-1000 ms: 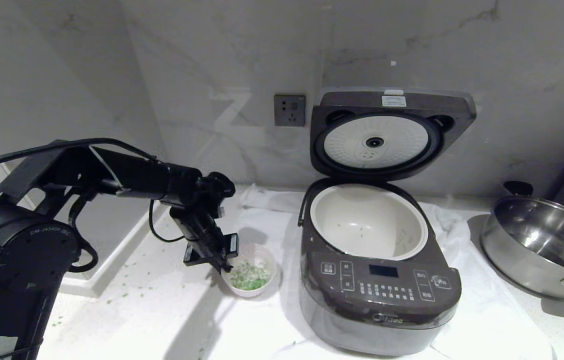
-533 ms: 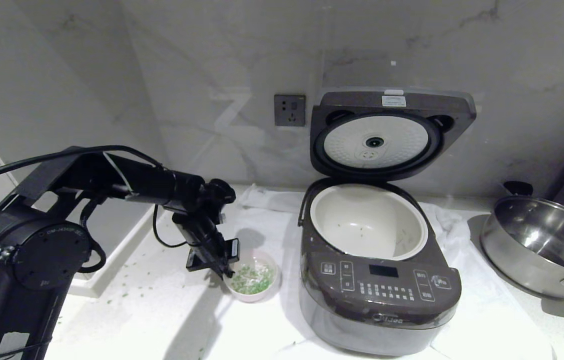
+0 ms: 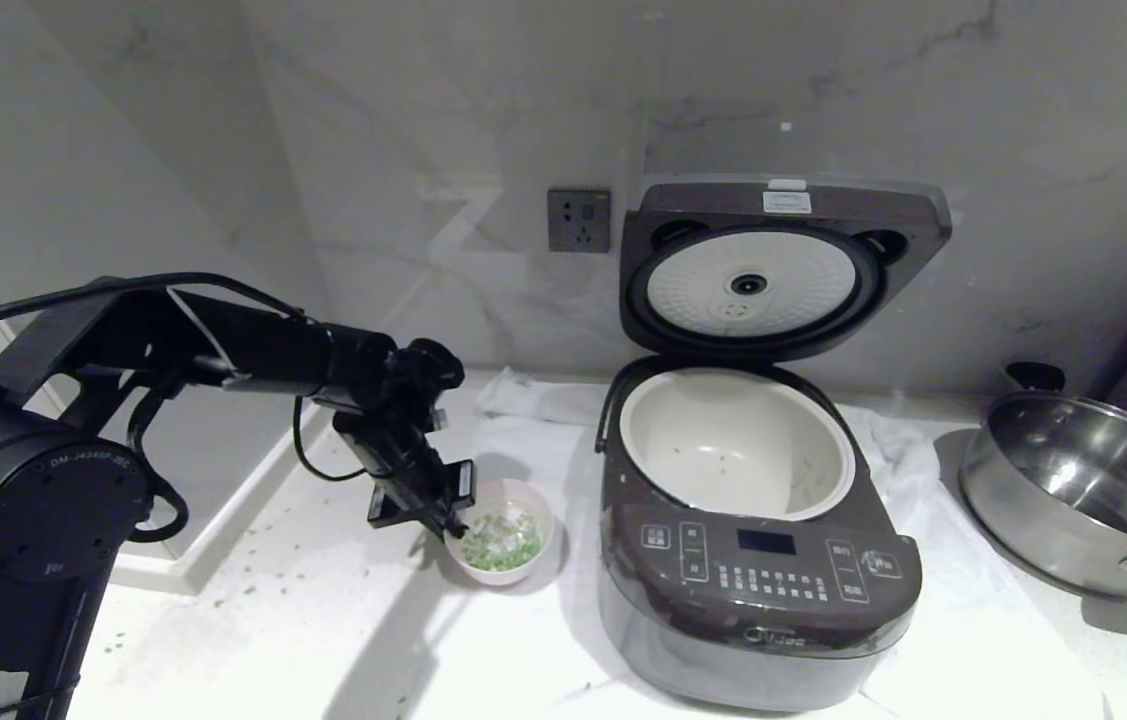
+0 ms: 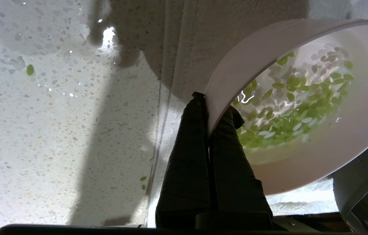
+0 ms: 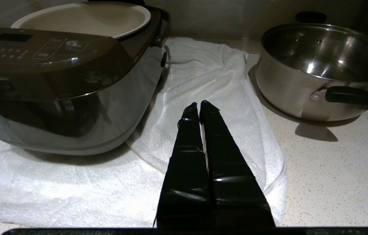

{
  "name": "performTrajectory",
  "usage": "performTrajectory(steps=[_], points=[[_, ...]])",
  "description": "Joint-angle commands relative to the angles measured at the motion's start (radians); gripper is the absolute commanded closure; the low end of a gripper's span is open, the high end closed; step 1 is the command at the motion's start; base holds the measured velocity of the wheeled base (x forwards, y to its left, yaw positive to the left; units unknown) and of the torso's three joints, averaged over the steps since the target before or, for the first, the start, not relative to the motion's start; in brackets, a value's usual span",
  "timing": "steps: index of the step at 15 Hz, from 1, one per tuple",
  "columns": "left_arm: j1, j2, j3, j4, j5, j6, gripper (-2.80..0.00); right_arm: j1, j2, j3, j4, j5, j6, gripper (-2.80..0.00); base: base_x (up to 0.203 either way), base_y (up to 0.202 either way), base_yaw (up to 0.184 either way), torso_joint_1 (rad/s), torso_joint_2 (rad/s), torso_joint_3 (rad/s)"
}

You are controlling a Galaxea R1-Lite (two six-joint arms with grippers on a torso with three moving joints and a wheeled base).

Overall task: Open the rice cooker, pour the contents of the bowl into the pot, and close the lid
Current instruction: Fill a bowl with water from the tap

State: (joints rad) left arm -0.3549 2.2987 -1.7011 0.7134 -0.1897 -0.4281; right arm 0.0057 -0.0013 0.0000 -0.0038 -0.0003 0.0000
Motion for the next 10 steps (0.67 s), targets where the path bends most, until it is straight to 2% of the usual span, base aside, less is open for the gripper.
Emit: performTrajectory(steps=[1, 5, 10], points=[[0.001, -0.005, 0.000, 0.004, 0.001, -0.001, 0.00, 0.000, 0.001, 0.002, -0.001, 0.000, 0.000, 0.00, 0.000, 0.000, 0.000, 0.000, 0.00, 0.000], [-0.001, -0.005, -0.002, 0.008, 0.003, -0.001, 0.00, 0.000, 0.001, 0.002, -0.001, 0.000, 0.000, 0.00, 0.129, 0.000, -0.003, -0.001, 0.00, 0.003], [-0.003, -0.023, -0.009, 0.008, 0.003, 0.000, 0.00, 0.000, 0.001, 0.002, -0.001, 0.000, 0.000, 0.00, 0.000, 0.000, 0.000, 0.000, 0.00, 0.000]])
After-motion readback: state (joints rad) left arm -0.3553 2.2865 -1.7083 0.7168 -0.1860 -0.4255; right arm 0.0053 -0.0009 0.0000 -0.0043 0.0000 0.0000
